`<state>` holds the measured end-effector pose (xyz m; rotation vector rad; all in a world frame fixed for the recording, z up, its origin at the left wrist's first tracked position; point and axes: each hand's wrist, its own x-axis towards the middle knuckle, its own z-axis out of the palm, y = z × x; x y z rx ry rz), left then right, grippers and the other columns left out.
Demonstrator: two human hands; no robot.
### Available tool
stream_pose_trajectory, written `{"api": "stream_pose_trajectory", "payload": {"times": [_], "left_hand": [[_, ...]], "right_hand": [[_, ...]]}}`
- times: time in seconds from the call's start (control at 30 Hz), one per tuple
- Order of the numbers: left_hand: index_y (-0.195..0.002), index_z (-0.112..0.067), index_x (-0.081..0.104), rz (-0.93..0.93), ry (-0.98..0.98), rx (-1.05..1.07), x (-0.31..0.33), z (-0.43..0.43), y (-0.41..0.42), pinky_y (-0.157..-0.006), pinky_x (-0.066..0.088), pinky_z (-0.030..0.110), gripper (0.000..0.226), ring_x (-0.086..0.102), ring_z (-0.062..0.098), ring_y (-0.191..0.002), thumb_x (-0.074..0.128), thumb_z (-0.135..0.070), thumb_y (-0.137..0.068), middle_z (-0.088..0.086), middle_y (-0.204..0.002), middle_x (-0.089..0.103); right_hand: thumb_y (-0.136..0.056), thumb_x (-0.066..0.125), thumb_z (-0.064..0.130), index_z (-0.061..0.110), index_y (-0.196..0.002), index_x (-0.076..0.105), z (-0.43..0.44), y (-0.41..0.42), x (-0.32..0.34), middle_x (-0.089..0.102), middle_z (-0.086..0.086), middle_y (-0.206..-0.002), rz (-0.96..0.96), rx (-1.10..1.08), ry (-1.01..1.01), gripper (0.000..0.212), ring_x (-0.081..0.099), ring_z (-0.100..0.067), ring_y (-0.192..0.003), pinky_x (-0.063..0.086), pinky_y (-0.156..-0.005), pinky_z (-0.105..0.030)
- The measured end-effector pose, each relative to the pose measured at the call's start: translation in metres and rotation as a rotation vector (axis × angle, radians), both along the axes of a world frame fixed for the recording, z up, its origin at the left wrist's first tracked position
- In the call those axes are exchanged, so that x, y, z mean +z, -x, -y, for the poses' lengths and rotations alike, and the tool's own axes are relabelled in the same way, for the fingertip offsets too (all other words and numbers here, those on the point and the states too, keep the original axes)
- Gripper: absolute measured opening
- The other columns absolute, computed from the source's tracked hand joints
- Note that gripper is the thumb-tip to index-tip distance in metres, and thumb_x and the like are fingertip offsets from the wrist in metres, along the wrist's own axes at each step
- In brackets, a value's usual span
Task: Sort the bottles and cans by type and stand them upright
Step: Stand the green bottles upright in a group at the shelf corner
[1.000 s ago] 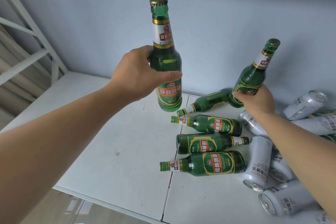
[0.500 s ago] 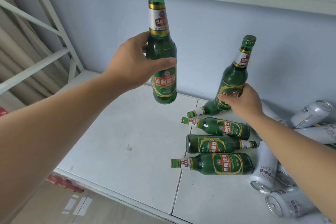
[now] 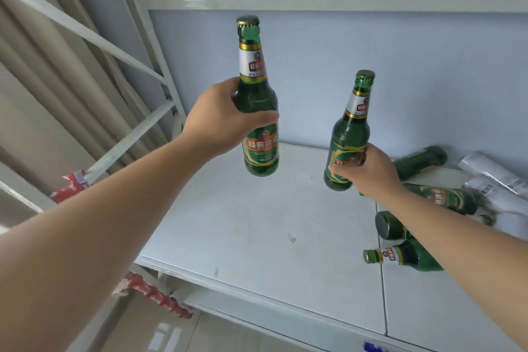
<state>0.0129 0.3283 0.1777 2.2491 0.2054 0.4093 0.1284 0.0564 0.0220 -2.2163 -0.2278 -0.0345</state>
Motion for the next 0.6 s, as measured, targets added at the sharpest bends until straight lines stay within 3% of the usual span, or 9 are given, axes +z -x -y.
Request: {"api": "stream_pose_trajectory", "payload": {"times": [0.07, 0.13, 0.3, 0.6], "left_hand": [[-0.111, -0.036, 0.069, -0.004, -0.038, 0.015, -0.008, -0.004, -0.001, -0.073, 0.054, 0.025, 0.044, 0.069, 0.002, -0.088, 0.084, -0.048, -0.072, -0.019, -0.098, 0.072], [-0.109, -0.037, 0.069, -0.033, -0.051, 0.006, -0.010, -0.088, 0.028, -0.076, 0.056, 0.028, 0.044, 0.070, 0.003, -0.088, 0.084, -0.051, -0.070, -0.020, -0.097, 0.073], [-0.110, -0.036, 0.068, -0.033, -0.028, 0.020, -0.013, -0.109, 0.026, -0.069, 0.047, 0.016, 0.040, 0.067, -0.004, -0.087, 0.084, -0.046, -0.075, -0.020, -0.099, 0.072], [-0.116, -0.034, 0.063, -0.083, -0.030, 0.055, -0.027, -0.145, -0.008, -0.065, 0.043, 0.016, 0.046, 0.061, -0.005, -0.087, 0.084, -0.044, -0.077, -0.020, -0.097, 0.067]], "right_hand": [[-0.067, 0.086, 0.050, 0.028, -0.107, 0.065, -0.003, 0.009, 0.001, 0.072, 0.012, -0.097, -0.032, 0.006, 0.004, 0.050, 0.067, -0.010, -0.091, 0.054, -0.079, -0.033], [-0.065, 0.085, 0.050, 0.029, -0.104, 0.067, -0.085, 0.037, -0.012, 0.073, 0.012, -0.095, -0.025, -0.011, -0.002, 0.048, 0.069, -0.009, -0.091, 0.056, -0.080, -0.035], [-0.064, 0.083, 0.050, 0.031, -0.105, 0.066, -0.106, 0.044, -0.002, 0.072, 0.013, -0.095, -0.042, 0.011, -0.033, 0.048, 0.068, -0.009, -0.090, 0.056, -0.077, -0.034], [-0.063, 0.083, 0.049, 0.030, -0.110, 0.064, -0.154, 0.017, 0.001, 0.072, 0.012, -0.098, -0.065, 0.068, -0.027, 0.054, 0.068, -0.010, -0.091, 0.056, -0.080, -0.035]]}}
